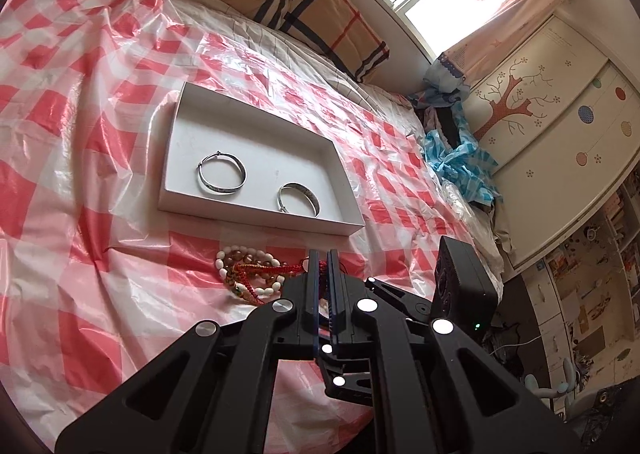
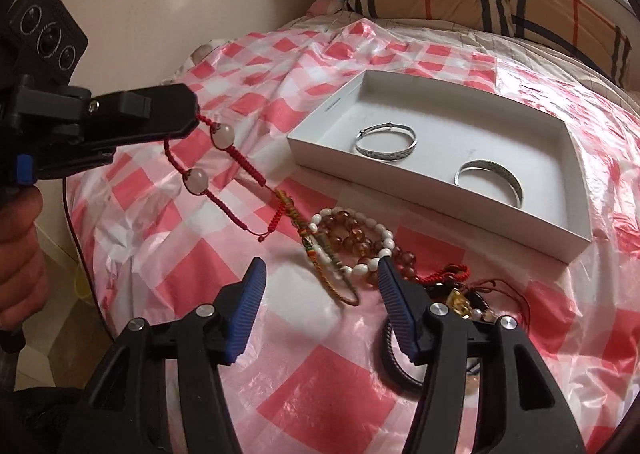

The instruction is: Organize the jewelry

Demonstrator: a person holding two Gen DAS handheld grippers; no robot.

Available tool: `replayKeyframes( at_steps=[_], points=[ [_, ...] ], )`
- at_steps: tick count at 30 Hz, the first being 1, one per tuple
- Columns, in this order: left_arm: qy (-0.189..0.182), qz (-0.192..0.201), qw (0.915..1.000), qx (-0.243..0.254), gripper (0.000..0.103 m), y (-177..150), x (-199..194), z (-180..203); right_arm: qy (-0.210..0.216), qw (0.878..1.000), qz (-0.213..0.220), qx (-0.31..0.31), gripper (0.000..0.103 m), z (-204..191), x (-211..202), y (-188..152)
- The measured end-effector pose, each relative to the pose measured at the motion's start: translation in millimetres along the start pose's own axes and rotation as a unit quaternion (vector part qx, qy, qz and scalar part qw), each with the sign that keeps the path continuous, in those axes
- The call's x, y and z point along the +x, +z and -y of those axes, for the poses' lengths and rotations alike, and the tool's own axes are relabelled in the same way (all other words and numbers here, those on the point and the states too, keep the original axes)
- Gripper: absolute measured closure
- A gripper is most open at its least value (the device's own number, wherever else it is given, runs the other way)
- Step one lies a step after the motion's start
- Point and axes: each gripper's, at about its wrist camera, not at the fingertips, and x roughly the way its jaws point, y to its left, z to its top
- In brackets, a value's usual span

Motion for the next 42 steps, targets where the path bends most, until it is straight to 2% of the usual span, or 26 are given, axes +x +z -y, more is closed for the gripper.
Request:
replayKeyframes(
  at_steps=[1, 2, 3, 4, 7, 10, 14, 20, 22, 26, 28, 30, 32, 33, 35, 37, 38, 39, 42],
  points=[
    [0.001, 0.000, 1.0000, -0.001, 0.099, 0.0, -0.1, -1.7, 0.000, 1.000, -0.002, -0.010, 0.066, -3.7, 4.3, 1.1],
    [0.002, 0.001, 1.0000, -0.002, 0.099, 0.1, -0.2, -3.1, 0.002, 1.000, -0.008, -0.015, 0.073, -6.9, 7.8, 2.1],
    [0.002, 0.002, 1.0000, -0.003, 0.099, 0.4, -0.8, -4.8, 0.002, 1.000, -0.012, -0.018, 0.087, -8.3, 10.6, 2.7],
    [0.003, 0.004, 1.0000, -0.005, 0.099, 1.0, -1.8, -6.2, 0.003, 1.000, -0.015, -0.020, 0.090, -9.1, 11.7, 2.9],
    [0.004, 0.013, 0.9998, -0.013, 0.099, 3.4, -7.6, -10.1, -0.007, 1.000, -0.021, -0.014, 0.094, -7.6, 9.1, 0.8],
    [0.001, 0.029, 0.9993, -0.021, 0.099, 6.4, -20.2, -14.3, -0.021, 0.999, -0.031, 0.022, 0.097, 7.2, 4.2, -6.8],
    [-0.009, 0.058, 0.9977, -0.033, 0.099, 13.6, -43.7, -17.9, -0.020, 0.995, -0.035, 0.090, 0.097, 38.3, -6.4, -15.0],
    [-0.003, 0.066, 0.9974, -0.027, 0.099, 17.6, -56.0, -13.2, -0.013, 0.992, -0.036, 0.119, 0.097, 49.8, -18.5, -23.1],
    [0.005, 0.048, 0.9987, -0.014, 0.099, 14.9, -46.0, -9.6, -0.008, 0.992, -0.030, 0.122, 0.097, 50.0, -21.6, -23.1],
    [0.033, -0.018, 0.9991, 0.021, 0.096, 1.6, -0.2, -5.5, 0.008, 0.992, -0.021, 0.125, 0.097, 48.5, -24.0, -20.4],
    [0.051, -0.052, 0.9963, 0.045, 0.087, -5.0, 30.6, -5.1, 0.010, 0.992, -0.019, 0.122, 0.097, 47.3, -24.3, -19.5],
    [0.090, -0.087, 0.9893, 0.076, 0.065, -13.1, 62.2, -3.4, 0.011, 0.992, -0.016, 0.124, 0.097, 48.4, -24.9, -19.8],
    [0.121, -0.112, 0.9806, 0.105, 0.057, -22.9, 87.9, -2.1, 0.010, 0.992, -0.013, 0.126, 0.097, 50.8, -25.1, -20.3],
    [0.134, -0.127, 0.9758, 0.117, 0.056, -27.8, 99.6, -1.7, 0.010, 0.992, -0.012, 0.128, 0.097, 52.4, -25.0, -20.4],
    [0.159, -0.147, 0.9669, 0.135, 0.056, -38.4, 115.7, -2.5, 0.009, 0.991, -0.010, 0.131, 0.097, 56.2, -24.7, -20.8],
    [0.168, -0.151, 0.9617, 0.155, 0.075, -46.1, 118.9, 2.2, 0.009, 0.991, -0.010, 0.134, 0.097, 59.6, -23.8, -20.8],
    [0.160, -0.157, 0.9626, 0.151, 0.090, -47.1, 117.4, 2.2, 0.008, 0.991, -0.009, 0.136, 0.097, 60.8, -23.5, -20.9],
    [0.151, -0.158, 0.9654, 0.143, 0.094, -47.1, 113.4, 1.7, 0.008, 0.990, -0.008, 0.139, 0.097, 61.8, -23.5, -21.2],
    [0.143, -0.144, 0.9694, 0.138, 0.094, -46.1, 95.9, 2.6, 0.009, 0.990, -0.003, 0.144, 0.097, 62.8, -26.8, -21.6]
  ],
)
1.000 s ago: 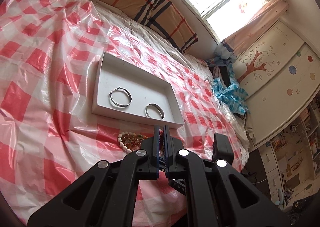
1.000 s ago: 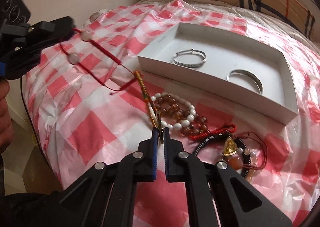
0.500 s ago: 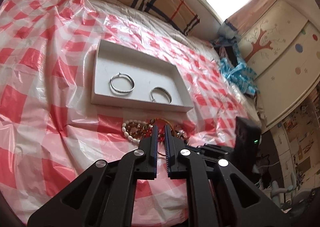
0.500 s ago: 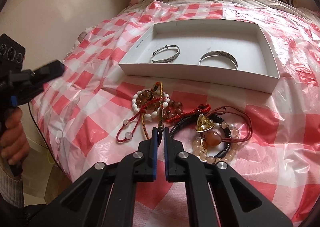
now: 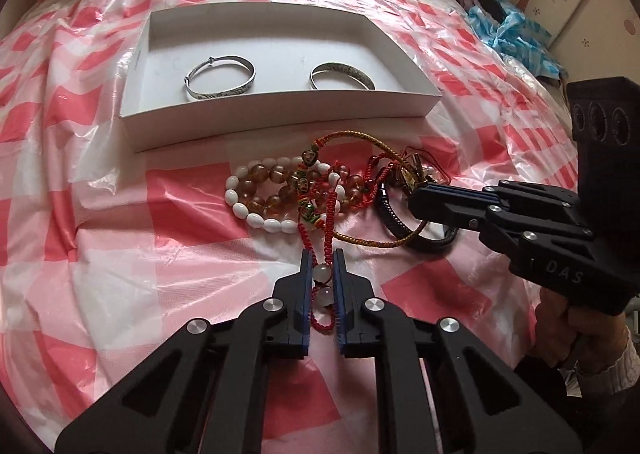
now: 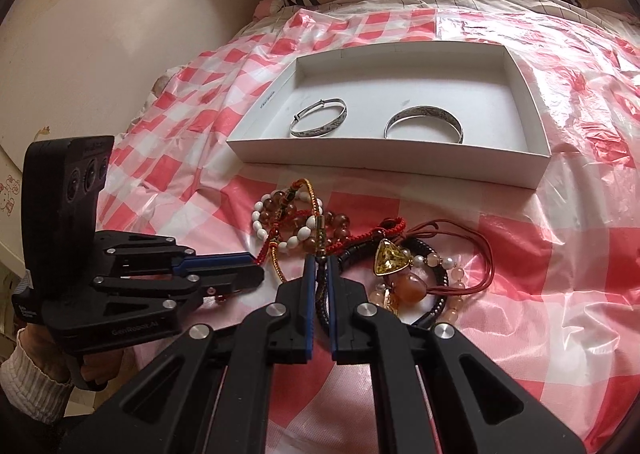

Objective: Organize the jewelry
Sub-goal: 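Carry both bracelets into the white box and open both tools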

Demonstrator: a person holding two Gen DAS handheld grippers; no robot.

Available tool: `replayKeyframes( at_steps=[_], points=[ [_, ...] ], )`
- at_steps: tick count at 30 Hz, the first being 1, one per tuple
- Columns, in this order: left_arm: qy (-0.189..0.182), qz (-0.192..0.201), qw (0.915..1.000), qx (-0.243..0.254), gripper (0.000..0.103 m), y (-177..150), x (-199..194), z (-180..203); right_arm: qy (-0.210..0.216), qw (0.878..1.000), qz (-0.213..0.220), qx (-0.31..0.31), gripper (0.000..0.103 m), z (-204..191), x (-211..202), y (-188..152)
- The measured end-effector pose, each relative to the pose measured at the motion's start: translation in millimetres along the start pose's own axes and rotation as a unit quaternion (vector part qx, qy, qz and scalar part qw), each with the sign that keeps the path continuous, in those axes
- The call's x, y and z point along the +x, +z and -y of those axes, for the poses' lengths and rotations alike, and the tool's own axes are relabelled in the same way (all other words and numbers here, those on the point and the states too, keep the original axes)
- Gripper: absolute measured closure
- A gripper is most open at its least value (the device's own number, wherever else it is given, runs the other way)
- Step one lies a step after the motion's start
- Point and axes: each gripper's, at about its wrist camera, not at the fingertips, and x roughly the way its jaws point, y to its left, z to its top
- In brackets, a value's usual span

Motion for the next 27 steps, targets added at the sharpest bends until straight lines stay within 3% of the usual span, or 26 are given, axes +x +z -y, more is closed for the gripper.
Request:
replayKeyframes(
  at_steps=[7, 12, 27],
  points=[
    [-0.057, 0.055, 0.9960, -0.043, 0.094, 0.0, -50.1, -9.3, 0.002, 1.000, 0.027, 0.006, 0.097, -0.6, -20.7, 2.3],
    [-0.064, 0.087, 0.9930, -0.047, 0.094, 10.3, -68.2, -4.4, 0.006, 0.998, 0.054, 0.010, 0.097, -1.9, -37.5, 8.7],
    [0.052, 0.125, 0.9907, -0.015, 0.094, 28.7, -72.3, 12.3, 0.018, 0.994, 0.101, 0.029, 0.097, 5.0, -65.1, 23.3]
  ],
)
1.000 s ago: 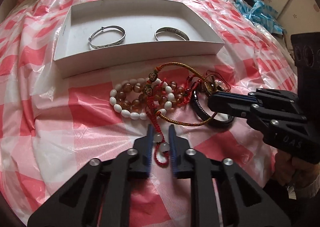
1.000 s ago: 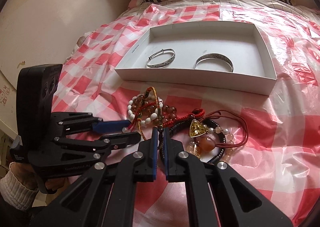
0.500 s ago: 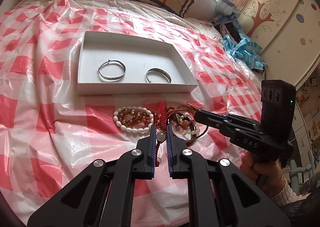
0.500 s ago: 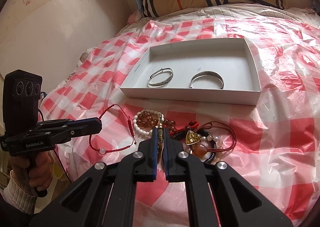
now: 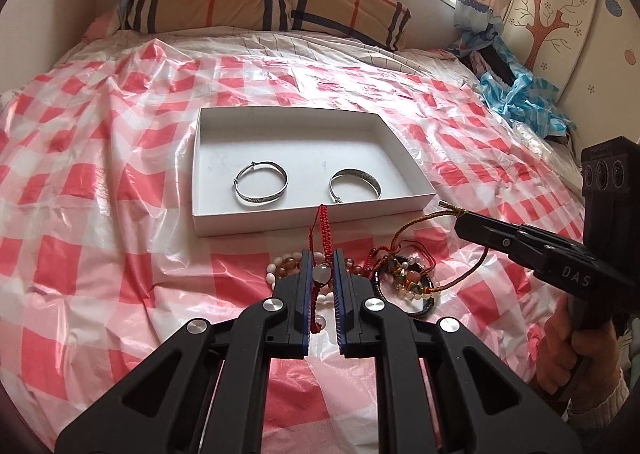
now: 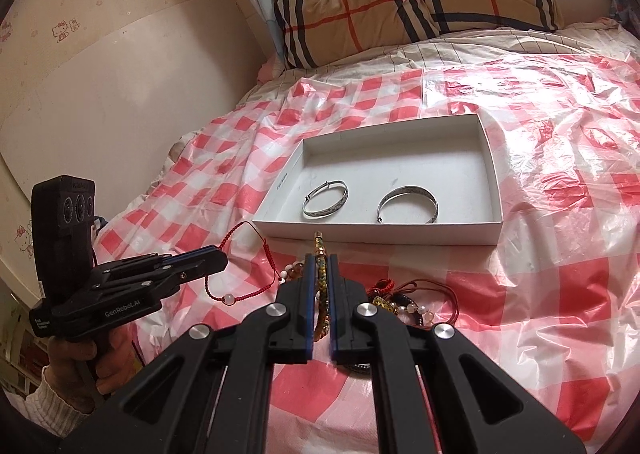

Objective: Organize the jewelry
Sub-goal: 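Carry both bracelets into the white box and open both tools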

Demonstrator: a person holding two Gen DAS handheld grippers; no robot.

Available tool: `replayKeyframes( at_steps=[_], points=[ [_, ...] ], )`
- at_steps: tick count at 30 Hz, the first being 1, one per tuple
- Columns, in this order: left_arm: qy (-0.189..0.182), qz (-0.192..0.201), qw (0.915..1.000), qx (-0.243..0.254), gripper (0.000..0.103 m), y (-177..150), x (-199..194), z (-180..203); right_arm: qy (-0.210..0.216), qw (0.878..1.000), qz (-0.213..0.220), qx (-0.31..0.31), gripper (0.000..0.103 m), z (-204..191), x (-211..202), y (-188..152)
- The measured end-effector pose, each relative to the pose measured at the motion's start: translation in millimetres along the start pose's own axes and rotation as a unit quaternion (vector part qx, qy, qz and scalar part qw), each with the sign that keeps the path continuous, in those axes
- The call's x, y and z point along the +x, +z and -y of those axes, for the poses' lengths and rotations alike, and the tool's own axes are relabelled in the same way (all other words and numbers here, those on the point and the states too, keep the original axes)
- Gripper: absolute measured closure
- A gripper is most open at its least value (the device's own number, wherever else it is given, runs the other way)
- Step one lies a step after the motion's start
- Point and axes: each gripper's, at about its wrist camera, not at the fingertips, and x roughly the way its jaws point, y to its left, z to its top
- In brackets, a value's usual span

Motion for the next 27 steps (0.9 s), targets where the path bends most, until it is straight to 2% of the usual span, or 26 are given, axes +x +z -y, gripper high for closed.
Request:
replayKeyframes(
  at_steps=[8, 16, 27],
  points=[
    [0.020, 0.020, 0.9993, 0.022, 0.094, 12.8, 6.6, 9.6, 0.001, 1.000, 0.018, 0.010, 0.097, 8.5, 3.8, 11.4],
    [0.024, 0.035, 0.9990, 0.011, 0.094, 31.3, 20.1, 3.3, 0.001, 0.999, 0.044, 0.013, 0.097, 15.8, 11.4, 34.5],
    [0.049, 0.055, 0.9972, 0.012, 0.094, 60.8, 52.9, 1.0, 0.000, 0.998, 0.060, 0.017, 0.097, 26.1, 45.4, 65.8]
  ],
)
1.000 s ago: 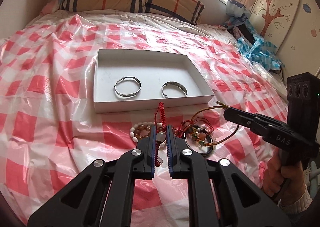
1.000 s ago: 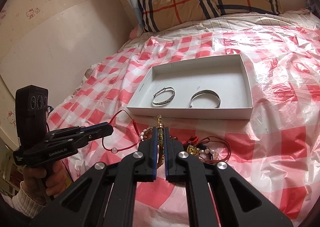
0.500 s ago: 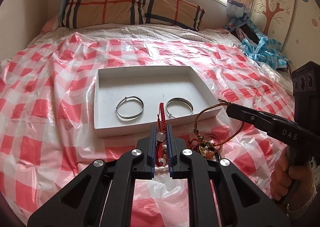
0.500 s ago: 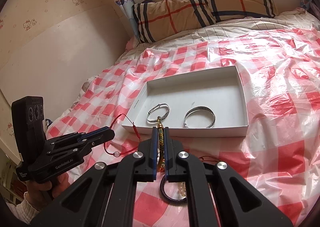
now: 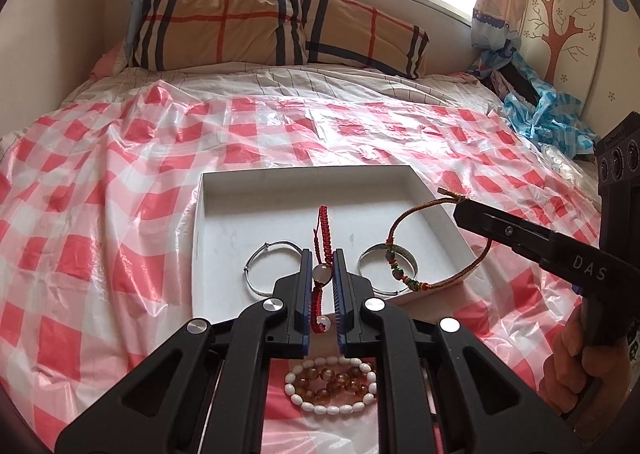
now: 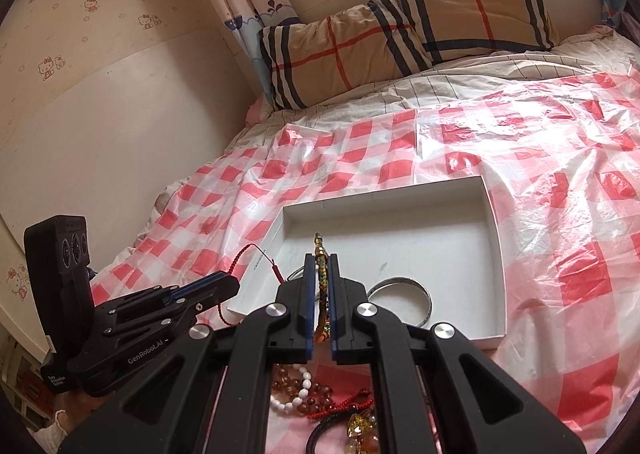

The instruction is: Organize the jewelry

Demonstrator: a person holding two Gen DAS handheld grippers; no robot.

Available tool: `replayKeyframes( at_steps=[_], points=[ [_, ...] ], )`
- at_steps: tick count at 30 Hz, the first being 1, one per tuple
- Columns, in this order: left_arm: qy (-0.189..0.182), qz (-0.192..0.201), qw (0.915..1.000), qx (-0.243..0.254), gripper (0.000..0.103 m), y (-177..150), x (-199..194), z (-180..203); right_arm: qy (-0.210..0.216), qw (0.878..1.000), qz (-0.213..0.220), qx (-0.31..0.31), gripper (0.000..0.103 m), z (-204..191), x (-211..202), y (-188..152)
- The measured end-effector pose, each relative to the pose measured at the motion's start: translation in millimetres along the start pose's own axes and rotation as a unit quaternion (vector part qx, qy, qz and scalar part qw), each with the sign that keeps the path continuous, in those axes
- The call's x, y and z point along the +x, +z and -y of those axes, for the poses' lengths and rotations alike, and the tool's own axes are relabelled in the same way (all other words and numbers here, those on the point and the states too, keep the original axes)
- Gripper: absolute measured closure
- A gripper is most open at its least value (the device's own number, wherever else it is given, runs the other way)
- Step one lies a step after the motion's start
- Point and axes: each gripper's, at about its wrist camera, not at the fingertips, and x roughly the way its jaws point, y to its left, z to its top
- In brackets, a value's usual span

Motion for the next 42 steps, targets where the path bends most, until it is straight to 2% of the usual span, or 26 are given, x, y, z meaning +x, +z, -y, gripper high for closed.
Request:
replayKeyframes(
  at_steps=[12, 16, 17, 18, 19, 21, 24, 29, 34, 38, 42],
  points=[
    [0.019, 0.002, 0.9998, 0.009, 0.094, 2.0, 26.7, 1.1, -0.003, 1.000, -0.015, 0.005, 0.097, 10.9, 33.4, -0.5],
    [0.028, -0.002, 0.9996, 0.008, 0.094, 1.8, 35.1, -1.0, -0.018, 0.999, -0.028, 0.010, 0.095, 18.6, 44.3, -2.7],
    [0.033, -0.007, 0.9994, 0.006, 0.094, 1.2, 39.3, -2.3, -0.028, 0.999, -0.033, 0.014, 0.090, 22.1, 47.6, -3.2],
    [0.041, -0.018, 0.9990, 0.005, 0.091, 0.4, 45.8, -4.0, -0.036, 0.999, -0.032, 0.021, 0.065, 26.3, 48.3, -4.4],
    [0.049, -0.032, 0.9983, 0.003, 0.087, -0.6, 52.4, -6.2, -0.041, 0.998, -0.026, 0.026, 0.050, 30.2, 46.3, -5.7],
    [0.055, -0.042, 0.9976, -0.009, 0.073, -3.6, 56.9, -13.2, -0.048, 0.998, -0.018, 0.028, 0.050, 34.7, 37.3, -6.9],
    [0.061, -0.033, 0.9974, -0.018, 0.064, -8.2, 49.3, -20.8, -0.060, 0.998, -0.011, 0.030, 0.050, 43.0, 19.8, -11.2],
    [0.059, -0.033, 0.9970, -0.037, 0.060, -18.1, 35.2, -31.4, -0.078, 0.995, -0.028, 0.048, 0.050, 64.3, -4.3, -32.4],
    [0.043, -0.058, 0.9968, -0.035, 0.059, -41.3, 25.9, -34.0, -0.087, 0.993, -0.066, 0.054, 0.050, 74.6, -16.5, -61.3],
    [0.022, -0.087, 0.9959, -0.014, 0.059, -65.5, 23.2, -26.1, -0.098, 0.990, -0.093, 0.041, 0.050, 74.3, -18.7, -79.1],
    [-0.011, -0.089, 0.9952, 0.039, 0.059, -77.4, 17.3, -1.6, -0.100, 0.988, -0.115, 0.027, 0.050, 70.4, -13.0, -86.8]
  ],
)
